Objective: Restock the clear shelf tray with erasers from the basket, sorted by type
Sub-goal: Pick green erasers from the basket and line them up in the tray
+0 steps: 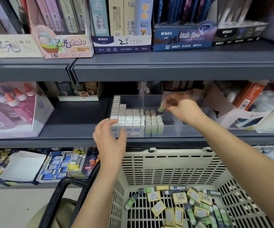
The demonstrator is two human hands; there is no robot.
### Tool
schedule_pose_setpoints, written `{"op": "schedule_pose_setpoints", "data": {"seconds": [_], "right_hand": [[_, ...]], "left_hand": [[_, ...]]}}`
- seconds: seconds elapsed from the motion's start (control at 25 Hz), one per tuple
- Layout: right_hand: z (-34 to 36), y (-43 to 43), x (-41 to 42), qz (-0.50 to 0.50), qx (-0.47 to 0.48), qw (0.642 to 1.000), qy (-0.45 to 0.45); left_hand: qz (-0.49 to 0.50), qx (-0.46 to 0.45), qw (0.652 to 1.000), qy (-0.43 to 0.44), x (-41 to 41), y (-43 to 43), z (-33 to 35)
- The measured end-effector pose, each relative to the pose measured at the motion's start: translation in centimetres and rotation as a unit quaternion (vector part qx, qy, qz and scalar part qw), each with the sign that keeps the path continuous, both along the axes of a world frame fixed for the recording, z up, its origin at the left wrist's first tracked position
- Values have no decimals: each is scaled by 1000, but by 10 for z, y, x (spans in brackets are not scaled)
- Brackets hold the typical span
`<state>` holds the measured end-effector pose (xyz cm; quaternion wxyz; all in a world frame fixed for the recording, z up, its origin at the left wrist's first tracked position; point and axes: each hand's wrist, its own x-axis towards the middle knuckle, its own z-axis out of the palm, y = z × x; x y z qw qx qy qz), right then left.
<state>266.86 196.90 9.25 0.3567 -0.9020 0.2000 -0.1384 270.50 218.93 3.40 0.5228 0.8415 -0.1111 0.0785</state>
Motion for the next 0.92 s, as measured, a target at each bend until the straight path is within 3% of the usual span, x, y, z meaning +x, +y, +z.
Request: {"op": "schedule_pose_setpoints", "data": {"seconds": [0.28,0.4,0.52,0.64,0.76,0.84,0.92], "right_hand": [[-20,5,15,56,-107,979,167],[-18,6,15,76,-144,966,201],[-13,5,12,76,-117,968,209],[-8,5,1,54,-72,981,175],[-3,5,-24,24,-92,992,85],[-6,15,-51,9,-36,999,-18],[-21,33,-84,30,39,997,-63]], "left_hand": [[-25,-11,999,39,3,-1,-2],[-25,-4,999,34,2,-1,-4],[-32,-6,999,36,2,-1,-7],[-37,-12,998,42,-2,1,-6],[-34,-8,999,13,-20,3,1],[-79,-21,997,4,-40,8,7],[-154,1,988,15,-59,19,10]]}}
